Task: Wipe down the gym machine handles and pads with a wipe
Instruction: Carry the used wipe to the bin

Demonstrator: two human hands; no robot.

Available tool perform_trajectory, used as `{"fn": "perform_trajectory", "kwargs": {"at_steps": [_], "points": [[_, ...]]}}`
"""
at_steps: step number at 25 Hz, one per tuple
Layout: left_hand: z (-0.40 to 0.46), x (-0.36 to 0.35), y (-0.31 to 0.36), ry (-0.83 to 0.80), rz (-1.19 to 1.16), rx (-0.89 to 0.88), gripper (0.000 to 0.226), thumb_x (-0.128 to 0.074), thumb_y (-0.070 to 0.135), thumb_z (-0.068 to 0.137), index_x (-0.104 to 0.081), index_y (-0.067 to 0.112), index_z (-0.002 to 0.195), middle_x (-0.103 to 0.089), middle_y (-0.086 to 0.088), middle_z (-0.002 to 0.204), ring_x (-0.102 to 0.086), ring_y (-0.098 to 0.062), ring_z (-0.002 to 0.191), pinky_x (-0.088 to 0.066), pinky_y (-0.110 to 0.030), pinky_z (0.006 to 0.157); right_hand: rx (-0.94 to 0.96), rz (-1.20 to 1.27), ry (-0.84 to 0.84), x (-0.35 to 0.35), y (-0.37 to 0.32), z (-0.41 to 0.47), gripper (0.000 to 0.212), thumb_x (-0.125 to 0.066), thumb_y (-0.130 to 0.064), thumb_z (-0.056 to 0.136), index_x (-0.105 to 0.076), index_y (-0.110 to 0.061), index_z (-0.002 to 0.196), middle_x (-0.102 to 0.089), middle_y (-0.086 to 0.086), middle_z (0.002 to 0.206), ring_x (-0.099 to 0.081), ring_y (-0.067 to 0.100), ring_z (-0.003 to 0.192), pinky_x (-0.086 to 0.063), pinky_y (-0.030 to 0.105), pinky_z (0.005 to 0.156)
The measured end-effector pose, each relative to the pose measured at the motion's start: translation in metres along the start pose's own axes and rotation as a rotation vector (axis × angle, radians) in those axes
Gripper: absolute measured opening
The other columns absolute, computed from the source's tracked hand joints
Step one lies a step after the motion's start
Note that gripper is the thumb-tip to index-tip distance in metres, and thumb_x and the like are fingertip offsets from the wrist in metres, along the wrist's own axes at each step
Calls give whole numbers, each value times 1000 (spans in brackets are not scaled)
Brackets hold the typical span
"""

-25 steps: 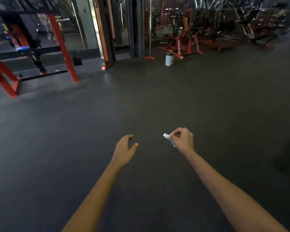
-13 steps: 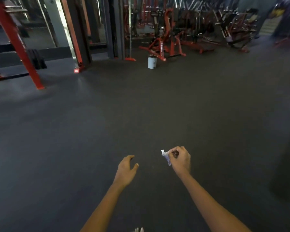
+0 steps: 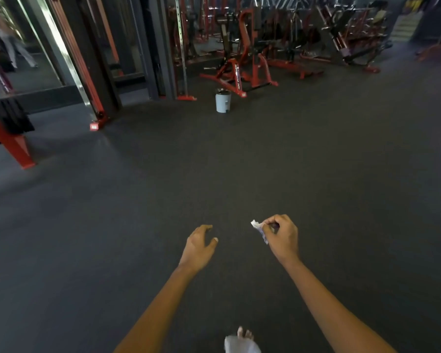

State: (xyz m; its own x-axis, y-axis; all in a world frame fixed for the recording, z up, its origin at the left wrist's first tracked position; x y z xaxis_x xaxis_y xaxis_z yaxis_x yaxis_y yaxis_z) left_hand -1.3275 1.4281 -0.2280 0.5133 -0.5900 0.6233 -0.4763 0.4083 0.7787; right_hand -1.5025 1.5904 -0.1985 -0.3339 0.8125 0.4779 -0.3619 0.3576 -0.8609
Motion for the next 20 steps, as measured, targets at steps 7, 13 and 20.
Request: {"fn": "perform_trajectory", "kwargs": {"at_steps": [7,13,20], "points": [[282,40,92,100,-20,-73,40,-57,20,93,-50,8,131,-52,-5,132,-47,-19,127,-36,-26,104,96,-68,-13,-36,-39,297,14,-69,-10,73,-62,-20,66,-58,-3,84,-61,22,75,-54,41,65],[521,37,113,88,30,-163,39,-57,20,93,-51,8,129,-53,-5,131,-47,-19,126,-38,-27,103,145,-216,37,-87,-51,520,10,-66,-14,78,-61,-18,70,-56,-4,92,-58,13,82,-51,31,64],[793,54,171,56,30,-209,42,-57,23,92,-50,9,131,-52,-5,131,-48,-18,124,-41,-31,103,160,-354,48,-142,-65,764,15,-63,-14,80,-58,-21,68,-54,-6,88,-55,11,82,-36,20,54]]}}
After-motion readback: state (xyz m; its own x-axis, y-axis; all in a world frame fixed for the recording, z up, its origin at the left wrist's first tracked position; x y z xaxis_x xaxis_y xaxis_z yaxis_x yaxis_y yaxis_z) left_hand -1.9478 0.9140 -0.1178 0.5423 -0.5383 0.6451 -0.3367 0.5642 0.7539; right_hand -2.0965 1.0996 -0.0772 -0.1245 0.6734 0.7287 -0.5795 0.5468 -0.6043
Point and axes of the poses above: each hand's wrist, its own z-axis towards the middle knuckle, its own x-axis out of the back of the hand, y = z × x, the point moved 8 cm from there along z, towards the middle knuckle
